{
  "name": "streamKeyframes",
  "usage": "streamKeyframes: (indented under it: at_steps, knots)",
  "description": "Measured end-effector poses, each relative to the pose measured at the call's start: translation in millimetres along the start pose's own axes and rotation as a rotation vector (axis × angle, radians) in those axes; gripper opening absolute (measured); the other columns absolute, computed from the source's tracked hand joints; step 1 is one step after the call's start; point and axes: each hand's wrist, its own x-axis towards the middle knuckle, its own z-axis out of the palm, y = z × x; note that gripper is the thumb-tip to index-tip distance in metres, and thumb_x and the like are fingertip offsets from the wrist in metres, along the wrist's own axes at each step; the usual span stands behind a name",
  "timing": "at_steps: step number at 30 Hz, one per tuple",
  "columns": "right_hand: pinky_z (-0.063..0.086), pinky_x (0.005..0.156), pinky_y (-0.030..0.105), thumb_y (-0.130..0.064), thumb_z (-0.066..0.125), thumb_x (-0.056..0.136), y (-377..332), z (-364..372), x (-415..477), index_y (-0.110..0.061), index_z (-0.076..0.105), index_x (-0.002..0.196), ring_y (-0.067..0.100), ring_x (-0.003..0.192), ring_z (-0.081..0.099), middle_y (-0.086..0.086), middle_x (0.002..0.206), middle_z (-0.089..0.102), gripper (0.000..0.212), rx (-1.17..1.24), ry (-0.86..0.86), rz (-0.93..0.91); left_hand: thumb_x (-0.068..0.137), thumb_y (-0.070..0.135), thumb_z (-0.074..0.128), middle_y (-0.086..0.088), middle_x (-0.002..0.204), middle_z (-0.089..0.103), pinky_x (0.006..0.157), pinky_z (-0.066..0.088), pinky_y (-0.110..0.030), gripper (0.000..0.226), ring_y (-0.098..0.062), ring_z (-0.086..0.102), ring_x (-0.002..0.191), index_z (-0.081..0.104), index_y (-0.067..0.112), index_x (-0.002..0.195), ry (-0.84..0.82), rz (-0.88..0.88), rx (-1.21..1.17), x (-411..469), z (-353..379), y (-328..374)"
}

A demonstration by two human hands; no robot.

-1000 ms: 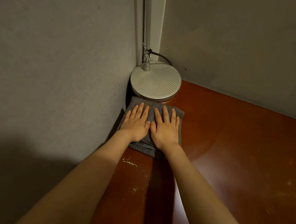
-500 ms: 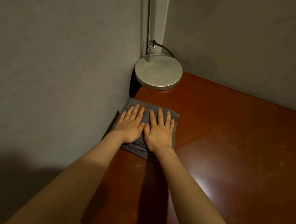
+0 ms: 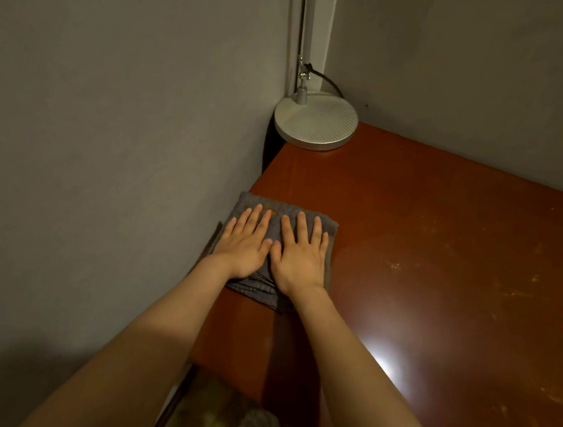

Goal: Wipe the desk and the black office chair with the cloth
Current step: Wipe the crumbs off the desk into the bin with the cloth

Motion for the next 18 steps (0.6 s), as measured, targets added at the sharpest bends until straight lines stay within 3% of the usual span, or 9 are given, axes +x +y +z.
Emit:
streamKeyframes:
  at_steps: [18]
  knots:
    - [-0.011, 0.115, 0.044, -0.038, 0.027, 0.101, -8.2, 17.8, -44.9, -0.025, 0.01, 0.152, 0.029, 0.145, -0.016, 0.004, 0.16, -0.004, 0.055, 0.036, 0.051, -0.019, 0.102, 0.034, 0.013, -0.002, 0.154, -0.026, 0.115, -0.013, -0.035, 0.056, -0.017, -0.022, 0.143, -0.016, 0.019, 0.148, -0.034, -0.025, -0.005, -46.3, 16.8, -1.6]
